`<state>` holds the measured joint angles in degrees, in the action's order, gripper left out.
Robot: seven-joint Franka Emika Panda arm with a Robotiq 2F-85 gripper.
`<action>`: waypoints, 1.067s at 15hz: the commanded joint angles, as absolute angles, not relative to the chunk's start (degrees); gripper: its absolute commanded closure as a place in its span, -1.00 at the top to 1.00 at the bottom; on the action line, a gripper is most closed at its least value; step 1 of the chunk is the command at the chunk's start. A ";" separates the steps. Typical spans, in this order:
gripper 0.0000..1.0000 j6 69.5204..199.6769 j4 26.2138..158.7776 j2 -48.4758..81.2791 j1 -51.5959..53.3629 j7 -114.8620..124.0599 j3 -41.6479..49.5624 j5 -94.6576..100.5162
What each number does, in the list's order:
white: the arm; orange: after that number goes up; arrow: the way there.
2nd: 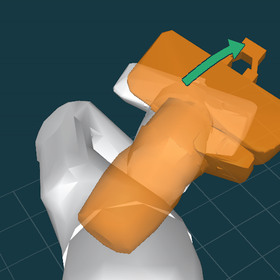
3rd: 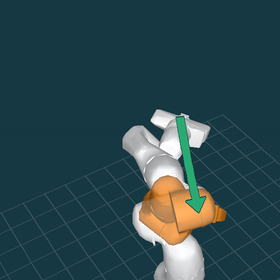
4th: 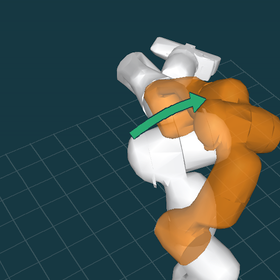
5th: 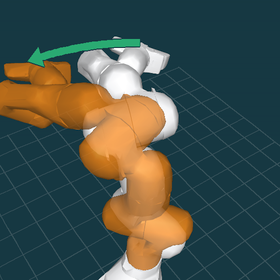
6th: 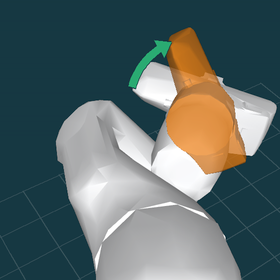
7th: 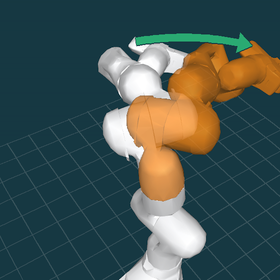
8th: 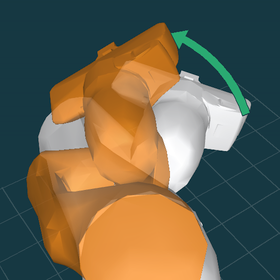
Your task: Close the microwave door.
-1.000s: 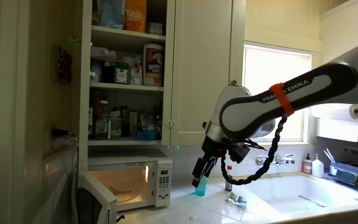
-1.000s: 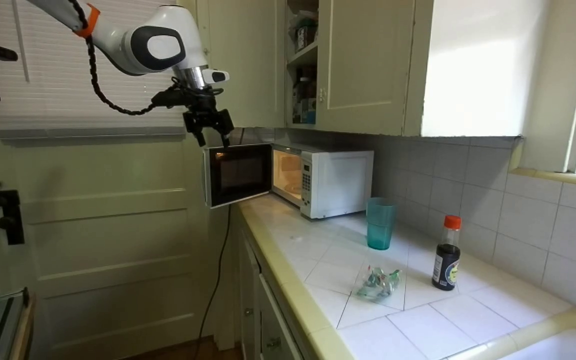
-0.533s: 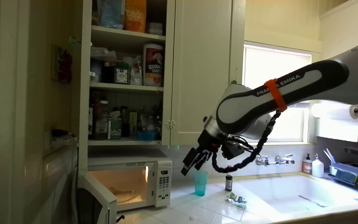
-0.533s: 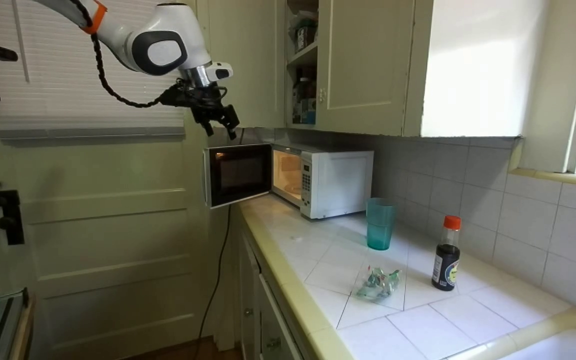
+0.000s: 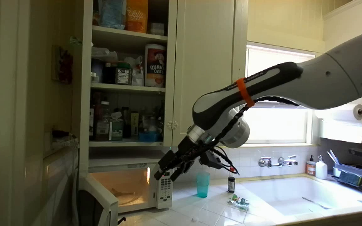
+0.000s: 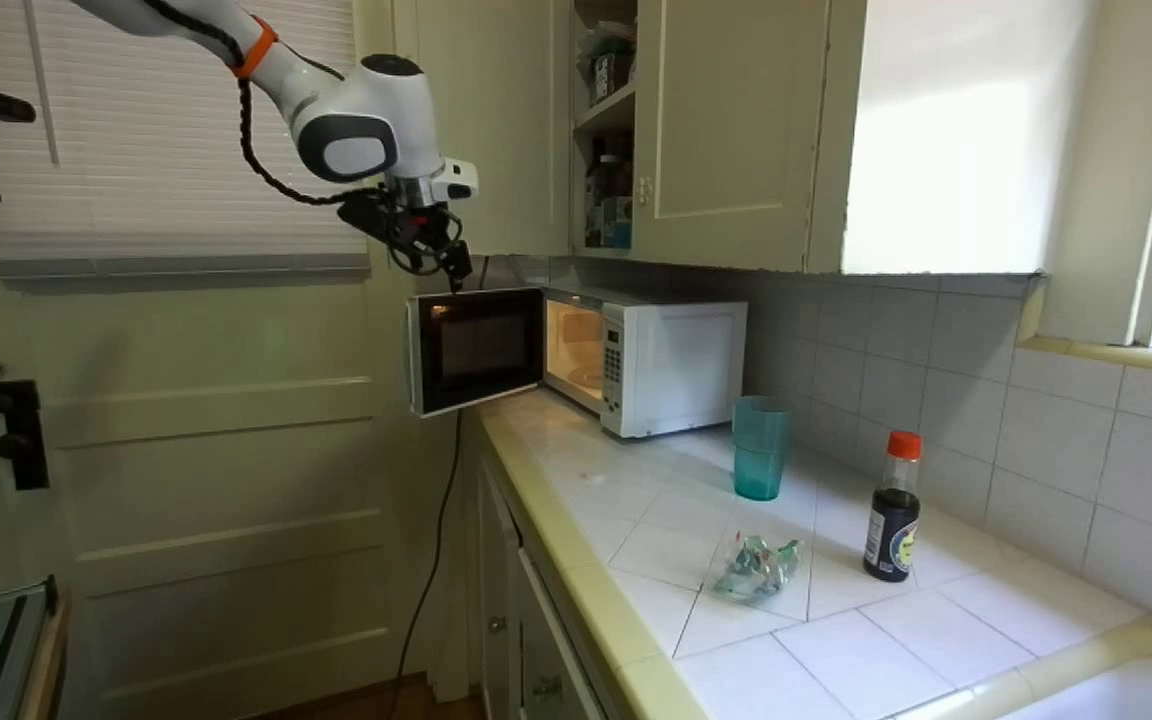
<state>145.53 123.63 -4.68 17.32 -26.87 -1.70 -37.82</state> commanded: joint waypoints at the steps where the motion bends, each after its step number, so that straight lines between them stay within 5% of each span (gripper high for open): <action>1: 1.00 141.36 114.80 4.10 15.74 -29.36 -5.45 -40.40; 16: 1.00 152.31 107.33 13.45 15.10 -13.95 -14.64 -33.59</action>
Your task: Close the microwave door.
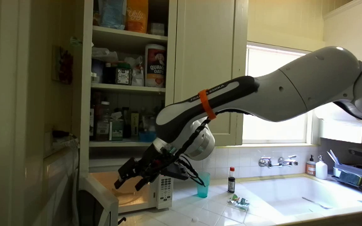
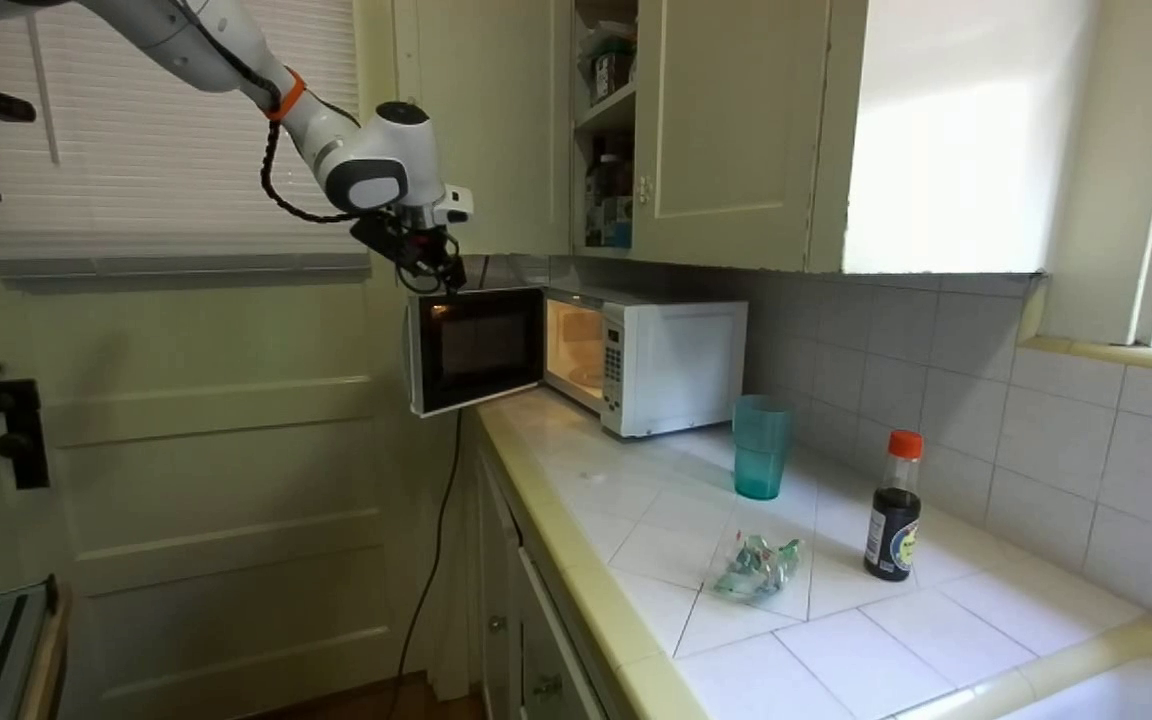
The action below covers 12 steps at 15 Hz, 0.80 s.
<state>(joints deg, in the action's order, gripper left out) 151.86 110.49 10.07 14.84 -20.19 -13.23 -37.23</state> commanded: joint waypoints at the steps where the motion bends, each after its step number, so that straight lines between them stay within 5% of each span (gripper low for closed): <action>1: 1.00 151.83 106.70 14.01 15.11 -12.49 -15.25 -32.92; 12: 1.00 141.83 103.37 15.58 22.29 27.13 -8.37 -2.08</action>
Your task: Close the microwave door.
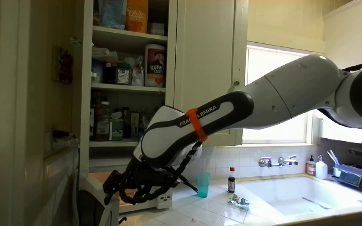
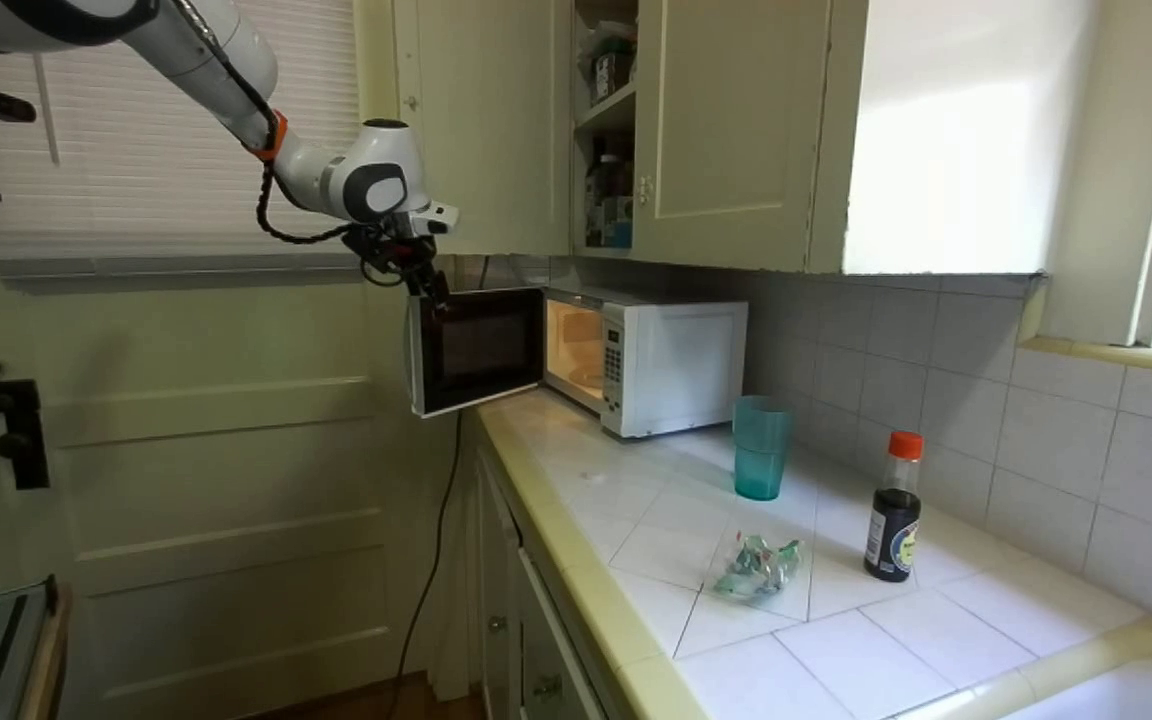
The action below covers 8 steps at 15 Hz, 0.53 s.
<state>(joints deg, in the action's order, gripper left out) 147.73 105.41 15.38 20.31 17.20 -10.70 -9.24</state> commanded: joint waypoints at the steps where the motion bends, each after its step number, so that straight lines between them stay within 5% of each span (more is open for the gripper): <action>1: 1.00 139.65 103.22 15.14 22.47 30.30 -7.90 -0.21; 8: 1.00 130.48 100.64 14.31 22.35 50.45 -4.47 11.72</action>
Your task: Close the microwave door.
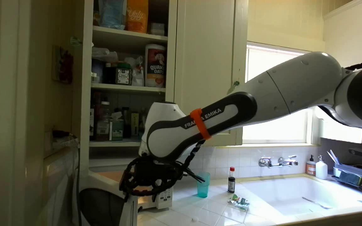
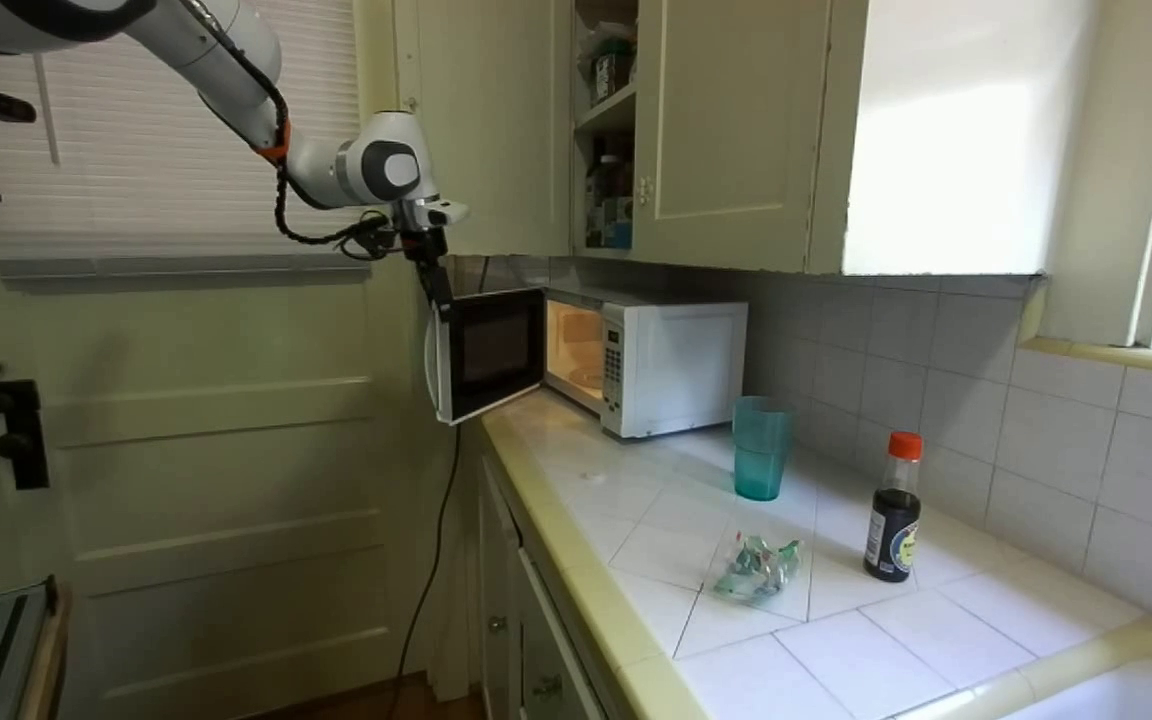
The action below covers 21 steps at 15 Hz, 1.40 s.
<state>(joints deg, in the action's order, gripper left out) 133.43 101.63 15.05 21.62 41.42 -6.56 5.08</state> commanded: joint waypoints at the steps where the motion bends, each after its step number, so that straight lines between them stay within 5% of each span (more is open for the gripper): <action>1: 1.00 129.74 99.91 14.24 22.35 53.40 -3.80 14.77; 13: 1.00 133.14 93.31 20.79 22.17 61.80 -5.78 21.45; 21: 1.00 140.23 87.39 30.39 24.44 61.83 0.79 30.14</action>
